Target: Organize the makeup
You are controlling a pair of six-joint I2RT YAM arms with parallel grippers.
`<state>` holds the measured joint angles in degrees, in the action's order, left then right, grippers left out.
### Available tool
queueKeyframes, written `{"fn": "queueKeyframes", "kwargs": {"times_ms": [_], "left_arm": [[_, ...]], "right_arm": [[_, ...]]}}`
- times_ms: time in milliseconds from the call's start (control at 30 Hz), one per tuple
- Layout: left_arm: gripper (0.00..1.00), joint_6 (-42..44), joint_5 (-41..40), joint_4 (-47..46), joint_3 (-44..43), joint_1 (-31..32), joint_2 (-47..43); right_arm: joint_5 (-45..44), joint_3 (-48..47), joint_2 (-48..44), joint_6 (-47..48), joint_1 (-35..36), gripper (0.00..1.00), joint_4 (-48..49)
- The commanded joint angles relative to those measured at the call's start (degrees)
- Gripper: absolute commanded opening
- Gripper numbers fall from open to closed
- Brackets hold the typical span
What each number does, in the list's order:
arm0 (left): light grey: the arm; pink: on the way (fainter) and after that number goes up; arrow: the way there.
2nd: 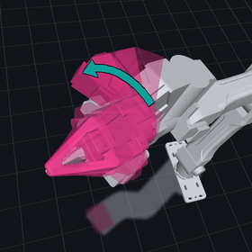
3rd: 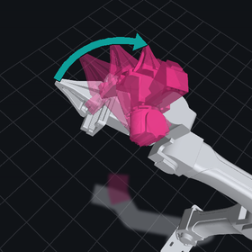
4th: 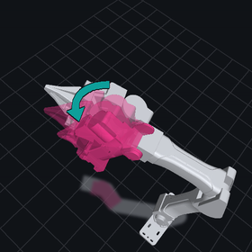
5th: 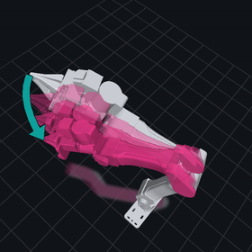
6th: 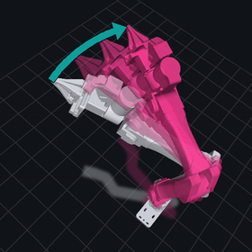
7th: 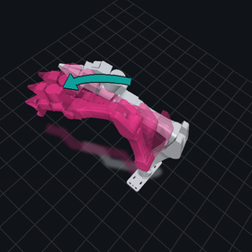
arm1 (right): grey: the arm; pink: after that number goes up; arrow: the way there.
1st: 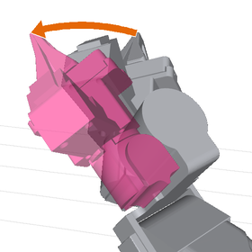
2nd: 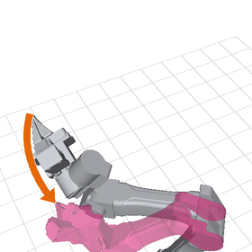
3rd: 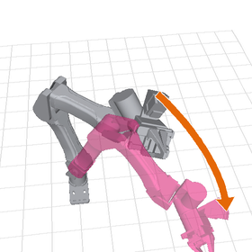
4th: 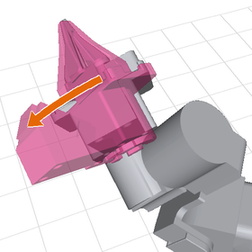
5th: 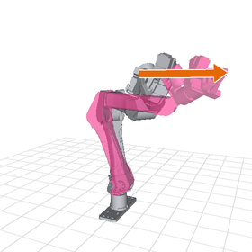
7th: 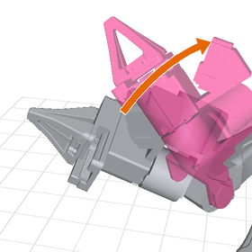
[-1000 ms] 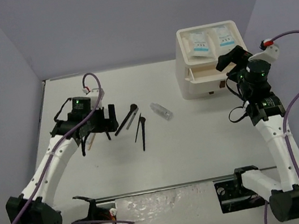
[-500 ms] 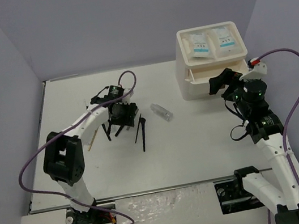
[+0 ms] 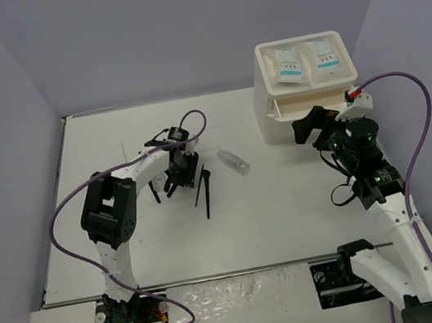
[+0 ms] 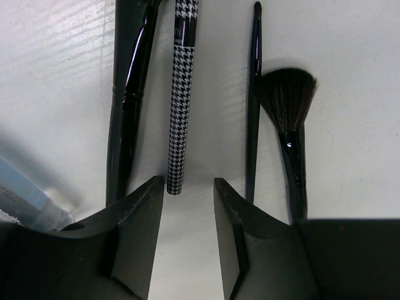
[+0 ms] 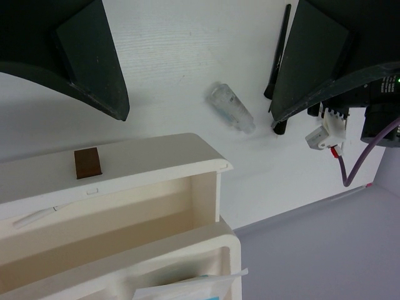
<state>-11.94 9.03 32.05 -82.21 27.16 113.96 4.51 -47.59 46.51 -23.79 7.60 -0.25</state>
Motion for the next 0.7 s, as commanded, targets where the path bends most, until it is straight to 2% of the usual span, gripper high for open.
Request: {"fn": "queueKeyframes", "kwargs": {"times_ms": [0,233,400,467,600,667], "left_arm": [[0.34,1.0,-2.7,-1.6,-3.0,0.0,-1.5],[0.34,0.7,-2.8,-2.4,-3.2,0.0,-1.2],[0.29,0.9,-2.1,-2.5,-3.8,0.3,0.4],[0.25,1.0,-2.0,-2.7,-3.7,0.5,0.9],[0.06,0.7,-2.4,-3.1,-3.4,0.7,0.7],[0.00,0.8,-2.5,-3.4,-3.3,0.8,-0.3]], "right_arm": [[2.9,0.0,0.3,1.5,0.5,0.94,4.4],[4.1,0.4,0.7,1.5,0.8,0.94,4.7],[5.8,0.1,0.8,2.2,0.9,0.94,4.9],[6.0,-0.1,0.8,2.3,1.1,0.94,4.9],[7.1,-0.6,1.1,2.6,1.6,0.94,4.9],[8.1,-0.9,1.4,2.7,1.9,0.94,4.8]]}}
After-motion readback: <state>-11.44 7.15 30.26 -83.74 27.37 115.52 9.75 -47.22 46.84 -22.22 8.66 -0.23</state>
